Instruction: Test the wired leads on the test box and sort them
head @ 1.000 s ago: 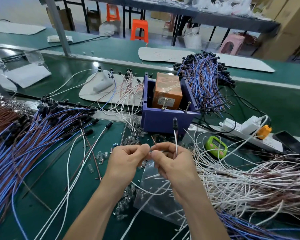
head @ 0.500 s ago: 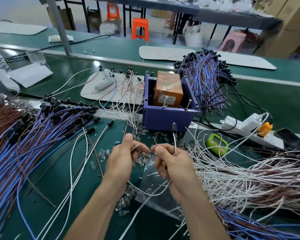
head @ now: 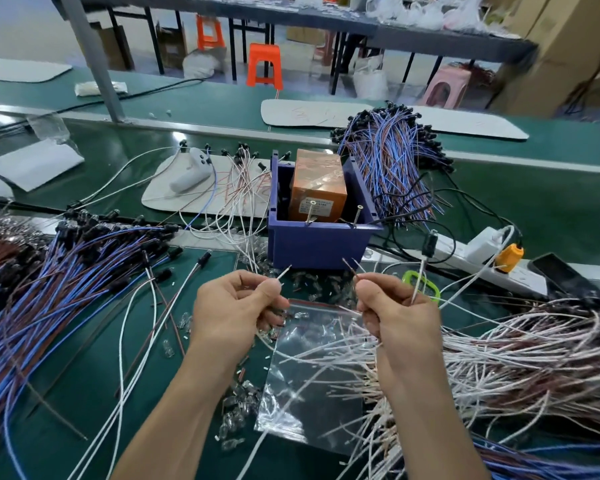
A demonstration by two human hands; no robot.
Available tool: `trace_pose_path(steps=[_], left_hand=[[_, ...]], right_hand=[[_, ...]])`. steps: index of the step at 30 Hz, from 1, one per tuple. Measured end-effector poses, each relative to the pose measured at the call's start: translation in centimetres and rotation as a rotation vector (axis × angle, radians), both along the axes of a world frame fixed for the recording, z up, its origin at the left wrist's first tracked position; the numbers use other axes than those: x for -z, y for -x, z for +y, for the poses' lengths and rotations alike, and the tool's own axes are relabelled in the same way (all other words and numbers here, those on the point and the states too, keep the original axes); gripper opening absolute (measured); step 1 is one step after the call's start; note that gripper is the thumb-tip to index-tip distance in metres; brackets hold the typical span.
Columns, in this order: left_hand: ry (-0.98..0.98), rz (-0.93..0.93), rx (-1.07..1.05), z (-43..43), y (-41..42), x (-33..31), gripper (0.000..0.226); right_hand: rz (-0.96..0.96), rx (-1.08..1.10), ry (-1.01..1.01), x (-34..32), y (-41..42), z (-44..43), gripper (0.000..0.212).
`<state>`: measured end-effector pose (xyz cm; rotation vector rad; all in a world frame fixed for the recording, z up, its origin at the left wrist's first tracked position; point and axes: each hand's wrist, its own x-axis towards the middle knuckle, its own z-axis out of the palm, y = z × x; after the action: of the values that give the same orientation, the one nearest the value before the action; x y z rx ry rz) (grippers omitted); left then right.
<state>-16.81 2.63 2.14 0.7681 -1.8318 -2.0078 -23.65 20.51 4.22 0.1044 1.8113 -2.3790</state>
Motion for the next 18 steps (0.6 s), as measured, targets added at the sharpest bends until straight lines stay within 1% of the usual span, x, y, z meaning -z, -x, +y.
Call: trace_pose_path(steps=[3, 7, 10, 12, 15, 18], left_hand=[[0.099, -0.001, 0.003, -0.1, 1.2, -0.8, 0.017], [0.228, -0.023, 0.029, -0.3, 3.3, -1.8, 0.025], [0.288, -0.054, 0.109, -1.0, 4.6, -2.4, 0.029], [0.336, -0.069, 0.131, -1.2, 5.2, -2.8, 0.028], [0.431, -0.052, 0.073, -1.1, 6.1, -3.0, 0.03], [0.529, -0.027, -0.012, -1.1, 6.7, -3.1, 0.034]], right_hand=[[-0.015, -0.004, -0.01, -0.5, 1.1, 0.5, 0.022], [-0.039, -0.017, -0.028, -0.8, 2.6, 0.8, 0.026], [-0.068, 0.023, 0.0, -0.8, 3.7, 0.6, 0.012], [-0.095, 0.084, 0.029, -0.7, 4.4, 0.6, 0.008], [-0.11, 0.176, 0.078, -0.7, 5.3, 0.5, 0.011], [-0.086, 0.182, 0.083, -0.8, 5.7, 0.7, 0.012]])
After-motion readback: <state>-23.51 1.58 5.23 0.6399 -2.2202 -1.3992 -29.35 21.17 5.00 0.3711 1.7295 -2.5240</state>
